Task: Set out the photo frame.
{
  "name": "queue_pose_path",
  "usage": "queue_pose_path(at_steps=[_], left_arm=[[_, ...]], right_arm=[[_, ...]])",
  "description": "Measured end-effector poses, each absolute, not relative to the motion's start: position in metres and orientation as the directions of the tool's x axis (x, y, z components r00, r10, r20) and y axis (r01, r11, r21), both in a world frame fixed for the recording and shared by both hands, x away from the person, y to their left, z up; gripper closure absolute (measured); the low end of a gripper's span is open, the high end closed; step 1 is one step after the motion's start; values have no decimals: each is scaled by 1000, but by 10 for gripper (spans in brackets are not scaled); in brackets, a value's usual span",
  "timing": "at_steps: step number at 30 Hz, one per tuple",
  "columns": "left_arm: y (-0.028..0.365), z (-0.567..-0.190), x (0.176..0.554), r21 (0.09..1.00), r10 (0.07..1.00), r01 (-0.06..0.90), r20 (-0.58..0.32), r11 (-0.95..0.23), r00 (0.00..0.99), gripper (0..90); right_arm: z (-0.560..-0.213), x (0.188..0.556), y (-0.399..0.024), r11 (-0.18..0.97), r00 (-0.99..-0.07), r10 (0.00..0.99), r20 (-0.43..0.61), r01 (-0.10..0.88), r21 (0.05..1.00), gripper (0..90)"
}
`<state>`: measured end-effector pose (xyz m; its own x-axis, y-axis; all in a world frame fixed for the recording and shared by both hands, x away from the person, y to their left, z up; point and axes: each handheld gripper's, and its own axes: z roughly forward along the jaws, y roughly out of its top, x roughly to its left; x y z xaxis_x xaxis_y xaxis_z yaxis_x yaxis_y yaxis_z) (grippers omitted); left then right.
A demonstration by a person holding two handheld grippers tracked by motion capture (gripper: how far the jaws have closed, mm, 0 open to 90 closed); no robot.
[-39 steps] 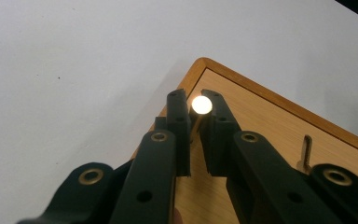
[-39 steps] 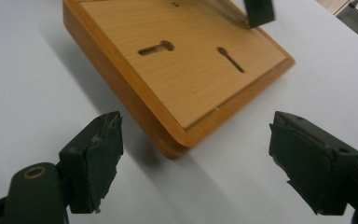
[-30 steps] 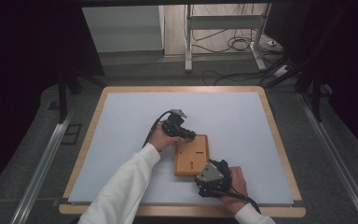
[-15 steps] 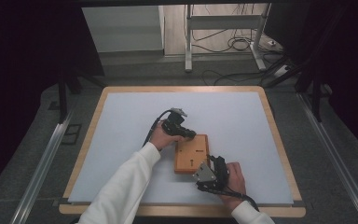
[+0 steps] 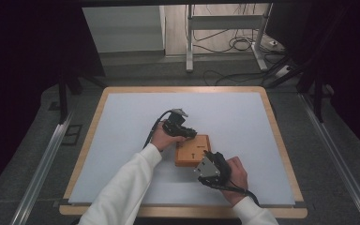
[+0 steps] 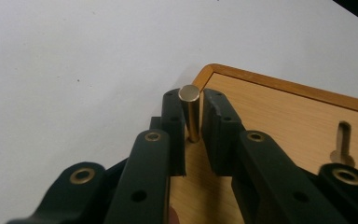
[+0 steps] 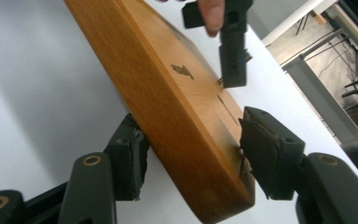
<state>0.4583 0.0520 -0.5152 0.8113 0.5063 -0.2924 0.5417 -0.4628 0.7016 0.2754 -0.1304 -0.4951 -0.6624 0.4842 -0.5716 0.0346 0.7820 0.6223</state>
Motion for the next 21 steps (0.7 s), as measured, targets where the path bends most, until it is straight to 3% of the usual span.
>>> queue_pose_path(at_steps=[9, 14, 21], left_arm=[[57, -513, 455, 726, 534, 525, -255, -445, 806, 732], [80, -503, 447, 762, 595, 513, -214, -394, 775, 624], [124, -499, 417, 781, 638, 489, -156, -387, 754, 543]], right_arm=[[-487, 279, -134, 763, -655, 504, -563, 32, 646, 465], [-487, 280, -135, 762, -658, 503, -560, 31, 647, 466], [-486, 281, -136, 756, -663, 508, -550, 36, 654, 466]])
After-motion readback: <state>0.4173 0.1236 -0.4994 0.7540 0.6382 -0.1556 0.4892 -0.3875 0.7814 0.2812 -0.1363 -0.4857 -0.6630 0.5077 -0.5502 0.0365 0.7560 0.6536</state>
